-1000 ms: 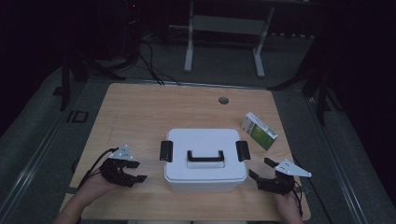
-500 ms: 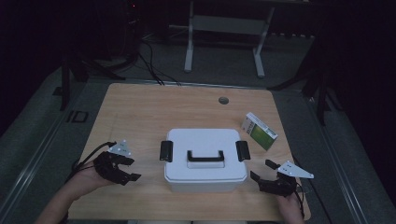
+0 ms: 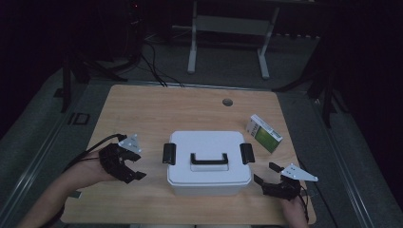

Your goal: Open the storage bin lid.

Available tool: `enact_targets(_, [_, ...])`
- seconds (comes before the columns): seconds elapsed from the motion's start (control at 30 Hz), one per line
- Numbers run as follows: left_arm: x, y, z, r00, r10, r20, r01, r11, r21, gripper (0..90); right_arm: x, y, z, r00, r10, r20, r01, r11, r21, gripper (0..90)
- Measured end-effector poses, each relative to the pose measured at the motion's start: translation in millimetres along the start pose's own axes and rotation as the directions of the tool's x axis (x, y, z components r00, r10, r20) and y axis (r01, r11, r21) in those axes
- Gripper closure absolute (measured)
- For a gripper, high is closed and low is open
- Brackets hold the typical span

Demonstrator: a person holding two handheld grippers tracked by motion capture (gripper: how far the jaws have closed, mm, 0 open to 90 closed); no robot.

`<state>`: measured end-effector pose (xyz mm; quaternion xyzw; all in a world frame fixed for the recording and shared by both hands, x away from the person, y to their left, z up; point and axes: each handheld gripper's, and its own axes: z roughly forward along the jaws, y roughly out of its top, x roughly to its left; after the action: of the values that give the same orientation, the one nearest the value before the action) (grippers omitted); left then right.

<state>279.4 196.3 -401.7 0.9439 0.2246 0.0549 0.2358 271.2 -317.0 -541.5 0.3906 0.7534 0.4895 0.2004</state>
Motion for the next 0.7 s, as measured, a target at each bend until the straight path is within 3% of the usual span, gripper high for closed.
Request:
enact_targets(0.33, [-7.4,36.7,-8.3,0.9966,0.08,0.021,-0.081,0.9939,0.075,34.7,-0.2,0.0,-0.6,1.0,-0.001,-0.005,0.001,1.0,-0.004,13.9])
enact_targets(0.57, [-13.0,55.7,-8.6,0.992,0.121,0.035,-0.123,0.9891,0.08,34.7,0.1,-0.4,-0.2,0.9999,-0.007,-0.007,0.007,1.0,-0.003,13.9])
enact_targets(0.7, [-15.9,66.5,-3.7,0.9874,0.154,0.036,-0.157,0.9825,0.101,34.7,0.4,-0.5,-0.3,0.9999,-0.008,-0.006,0.008,1.0,-0.006,13.9])
